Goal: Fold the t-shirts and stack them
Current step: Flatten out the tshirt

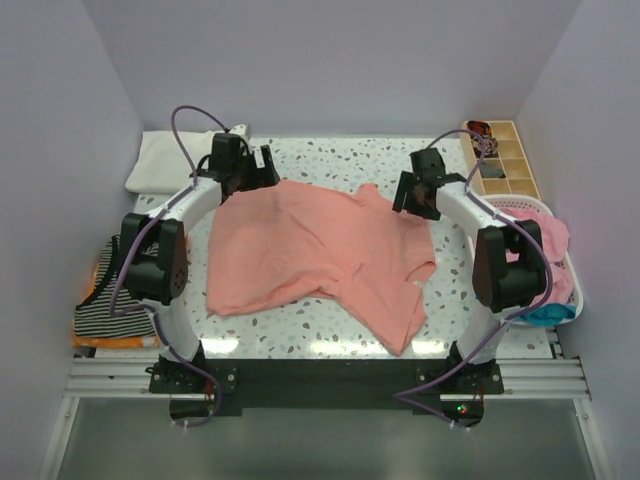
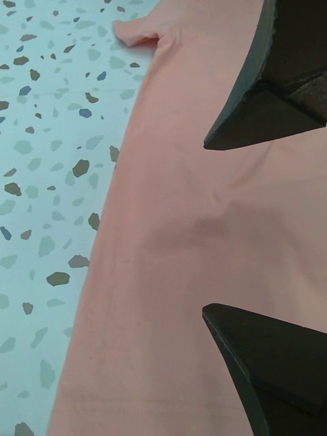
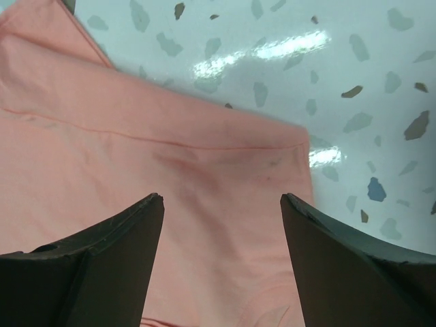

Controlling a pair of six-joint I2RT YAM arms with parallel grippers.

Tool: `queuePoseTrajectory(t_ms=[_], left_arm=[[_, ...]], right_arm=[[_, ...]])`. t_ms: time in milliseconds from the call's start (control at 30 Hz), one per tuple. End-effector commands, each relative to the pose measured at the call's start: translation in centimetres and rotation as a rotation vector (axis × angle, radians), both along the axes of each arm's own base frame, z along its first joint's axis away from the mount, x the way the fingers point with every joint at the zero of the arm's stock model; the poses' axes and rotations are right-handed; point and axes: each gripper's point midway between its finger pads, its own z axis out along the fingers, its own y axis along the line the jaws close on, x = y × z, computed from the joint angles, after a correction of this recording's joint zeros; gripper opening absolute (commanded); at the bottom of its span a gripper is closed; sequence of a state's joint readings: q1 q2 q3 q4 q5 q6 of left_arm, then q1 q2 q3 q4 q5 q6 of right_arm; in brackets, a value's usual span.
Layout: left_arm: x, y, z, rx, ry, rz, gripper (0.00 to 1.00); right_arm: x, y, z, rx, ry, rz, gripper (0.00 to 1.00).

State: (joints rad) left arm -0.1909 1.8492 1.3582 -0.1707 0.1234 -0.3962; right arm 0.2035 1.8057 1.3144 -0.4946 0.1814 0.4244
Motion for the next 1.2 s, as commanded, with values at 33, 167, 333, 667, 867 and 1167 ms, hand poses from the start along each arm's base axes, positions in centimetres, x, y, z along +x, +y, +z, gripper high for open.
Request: queuePoseTrajectory(t_ms=[33,167,333,667,867,1167], left_arm=[[3.8,2.9,1.3,0.012,-0.093,0.049,1.00],[4.6,4.4,-0.4,0.004,-0.070,0.058,1.00],[5.8,5.5,-0.7,-0.008,-0.086,0.056,1.00],[7.4,5.5,-3.8,-0.020,-0.029,0.029,1.00],[7.0,5.3,-5.7,-0.026,0.016,0.017,1.00],[6.2,4.4,-6.5,-0.071,0.033,-0.009,1.00]], right_arm=[[1.9,-3.6,0.6,-0.091,-0.048,-0.095,0.75],[2.4,-4.7,-0.7,-0.035,-0.032,-0.115,0.75],[3.0,-4.6,-2.0,0.047,-0.030,-0.113,0.75],[2.6,-3.9,-4.9,0.139,0.044,-0.087,0.72],[1.8,-1.3,-6.5,0.268,0.077,-0.015,0.36],[4.2,4.1,0.7,0.468,-0.135,0.276,0.00]])
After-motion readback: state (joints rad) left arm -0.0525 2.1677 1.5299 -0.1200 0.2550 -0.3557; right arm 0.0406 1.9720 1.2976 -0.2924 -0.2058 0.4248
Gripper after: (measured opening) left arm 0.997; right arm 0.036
